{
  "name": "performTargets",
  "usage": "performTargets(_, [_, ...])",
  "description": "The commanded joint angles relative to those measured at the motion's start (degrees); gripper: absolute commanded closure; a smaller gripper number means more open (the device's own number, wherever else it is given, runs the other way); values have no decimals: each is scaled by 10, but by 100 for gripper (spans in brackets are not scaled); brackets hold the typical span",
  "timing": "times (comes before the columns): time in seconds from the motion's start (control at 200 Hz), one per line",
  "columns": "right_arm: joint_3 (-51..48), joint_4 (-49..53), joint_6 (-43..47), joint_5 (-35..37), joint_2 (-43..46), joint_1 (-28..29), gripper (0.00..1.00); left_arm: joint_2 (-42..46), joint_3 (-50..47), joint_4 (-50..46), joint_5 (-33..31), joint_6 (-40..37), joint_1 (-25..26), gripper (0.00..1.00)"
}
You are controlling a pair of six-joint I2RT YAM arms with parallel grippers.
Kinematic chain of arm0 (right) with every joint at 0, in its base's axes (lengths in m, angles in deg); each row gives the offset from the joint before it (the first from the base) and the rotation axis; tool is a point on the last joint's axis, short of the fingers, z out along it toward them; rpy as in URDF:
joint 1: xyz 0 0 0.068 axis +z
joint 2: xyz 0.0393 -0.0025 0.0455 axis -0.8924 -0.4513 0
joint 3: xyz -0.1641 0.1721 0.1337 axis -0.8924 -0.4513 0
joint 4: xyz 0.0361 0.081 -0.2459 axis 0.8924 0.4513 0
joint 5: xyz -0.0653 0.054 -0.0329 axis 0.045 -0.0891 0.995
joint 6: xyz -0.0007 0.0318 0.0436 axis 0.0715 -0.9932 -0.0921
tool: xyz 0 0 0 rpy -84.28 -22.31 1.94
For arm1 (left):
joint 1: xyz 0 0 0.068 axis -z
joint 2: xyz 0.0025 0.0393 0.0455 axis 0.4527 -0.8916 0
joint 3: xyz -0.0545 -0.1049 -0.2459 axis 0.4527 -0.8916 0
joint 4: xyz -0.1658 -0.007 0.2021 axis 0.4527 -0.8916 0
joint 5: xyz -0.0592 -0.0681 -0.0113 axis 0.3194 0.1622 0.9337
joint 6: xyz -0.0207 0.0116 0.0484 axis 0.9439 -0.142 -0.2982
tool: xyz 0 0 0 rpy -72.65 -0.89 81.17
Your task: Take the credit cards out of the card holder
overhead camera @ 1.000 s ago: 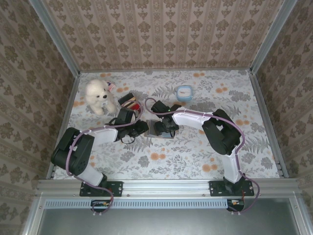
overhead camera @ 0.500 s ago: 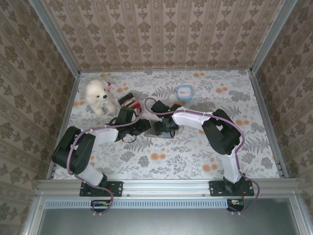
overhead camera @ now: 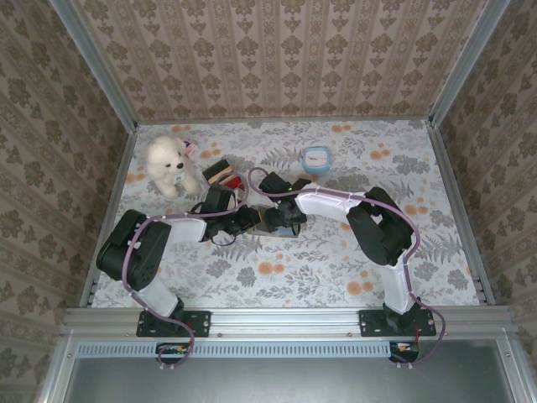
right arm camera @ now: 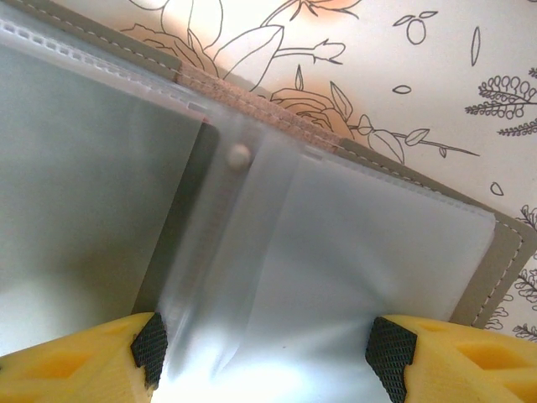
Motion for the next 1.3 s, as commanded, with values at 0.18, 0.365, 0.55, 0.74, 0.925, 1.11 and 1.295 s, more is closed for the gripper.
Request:
performTargets(0.18, [-43, 11, -5, -52, 2, -23, 27, -3, 29, -43, -7, -39, 3, 95])
performTargets(0.365, [-54, -15, -9, -91, 110, -39, 22, 18, 45, -139, -46, -93, 3, 98])
performTargets(0.55, [-106, -69, -20, -142, 209, -80, 15, 53, 68, -251, -110, -154, 10, 99])
performTargets(0.74, [-158, -98, -26, -169, 248, -136, 12, 72, 115, -364, -181, -201, 25, 96])
performTargets(0.925, [-202, -129, -28, -182, 258, -181, 11, 57, 157, -425, -237, -210, 47, 96])
performTargets(1.11, [-243, -162, -35, -181, 272, -191, 11, 33, 214, -492, -337, -195, 96, 96])
performTargets(1.295, [-252, -175, -46, -189, 272, -204, 11, 21, 249, -516, -383, -168, 135, 86])
